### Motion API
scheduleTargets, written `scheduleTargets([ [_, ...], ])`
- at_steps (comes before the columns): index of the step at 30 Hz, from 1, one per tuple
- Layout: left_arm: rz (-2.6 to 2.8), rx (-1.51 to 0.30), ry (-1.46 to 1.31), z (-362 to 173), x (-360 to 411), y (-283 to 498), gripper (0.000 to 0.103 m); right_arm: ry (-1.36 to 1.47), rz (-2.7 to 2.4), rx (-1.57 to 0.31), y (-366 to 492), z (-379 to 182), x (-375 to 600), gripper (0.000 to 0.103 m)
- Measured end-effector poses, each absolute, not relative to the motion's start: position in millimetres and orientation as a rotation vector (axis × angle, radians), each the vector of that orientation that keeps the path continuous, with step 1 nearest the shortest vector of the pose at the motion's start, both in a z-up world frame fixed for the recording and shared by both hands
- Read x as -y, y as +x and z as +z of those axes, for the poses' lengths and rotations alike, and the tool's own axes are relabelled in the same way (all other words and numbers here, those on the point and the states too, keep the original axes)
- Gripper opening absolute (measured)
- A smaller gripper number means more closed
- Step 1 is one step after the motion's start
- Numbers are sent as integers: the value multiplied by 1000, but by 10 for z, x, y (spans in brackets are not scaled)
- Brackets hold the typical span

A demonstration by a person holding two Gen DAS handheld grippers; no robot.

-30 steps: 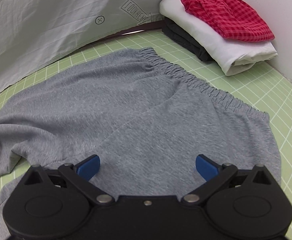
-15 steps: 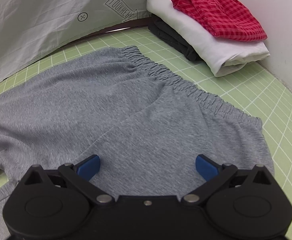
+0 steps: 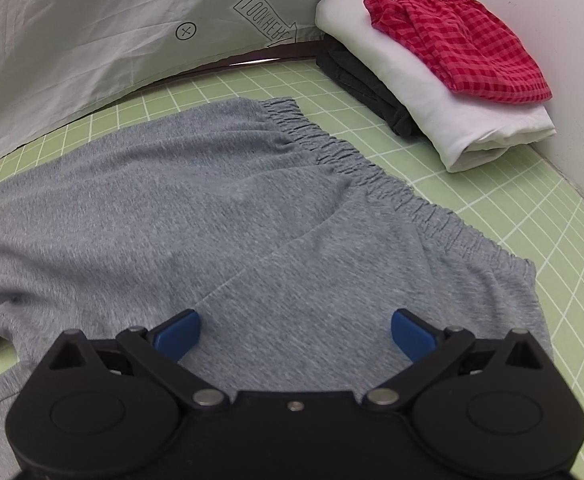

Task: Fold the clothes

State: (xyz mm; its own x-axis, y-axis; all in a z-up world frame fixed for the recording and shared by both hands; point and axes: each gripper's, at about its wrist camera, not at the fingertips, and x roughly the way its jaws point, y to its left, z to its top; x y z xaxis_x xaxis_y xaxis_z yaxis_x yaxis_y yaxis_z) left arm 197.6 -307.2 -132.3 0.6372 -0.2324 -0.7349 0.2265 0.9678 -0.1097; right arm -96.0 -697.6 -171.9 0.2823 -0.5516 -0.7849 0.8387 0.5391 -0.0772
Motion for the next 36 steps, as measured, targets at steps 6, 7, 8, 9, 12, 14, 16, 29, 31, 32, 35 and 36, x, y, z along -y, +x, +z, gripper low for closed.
scheduleTargets([
  [6, -441, -771, -4, -1043, 3514, 1693, 7, 409, -973, -853, -1005, -1716, 7004, 103],
  [7, -495, -783, -10, -1046, 3629, 1640, 7, 408, -972, -850, -1006, -1707, 7005, 103],
  [8, -551, -800, -9, -1073, 3739, 1590, 7, 409, -971, -849, -1007, -1701, 7005, 103],
  [9, -607, -818, 3, -1121, 3858, 1531, 7, 410, -970, -847, -1009, -1696, 7005, 103],
  [12, -731, -913, 96, -1432, 4210, 1362, 13, 415, -967, -845, -1028, -1691, 7008, 103],
  [14, -754, -1017, 160, -1659, 4318, 1300, 14, 423, -970, -845, -1054, -1690, 7007, 103],
  [16, -758, -1042, 180, -1733, 4272, 1217, 22, 429, -974, -847, -1083, -1698, 7006, 103],
  [29, -496, -915, -13, -1395, 3385, 1549, 32, 440, -954, -863, -1026, -1775, 6992, 103],
  [31, -496, -929, -3, -1454, 3386, 1634, 32, 443, -951, -864, -1001, -1776, 7006, 103],
  [32, -498, -932, 11, -1480, 3408, 1658, 32, 441, -951, -865, -994, -1778, 7010, 103],
  [35, -503, -942, 55, -1578, 3487, 1716, 32, 441, -951, -866, -979, -1782, 7021, 103],
  [36, -513, -948, 63, -1611, 3514, 1732, 32, 445, -951, -863, -981, -1783, 7024, 103],
])
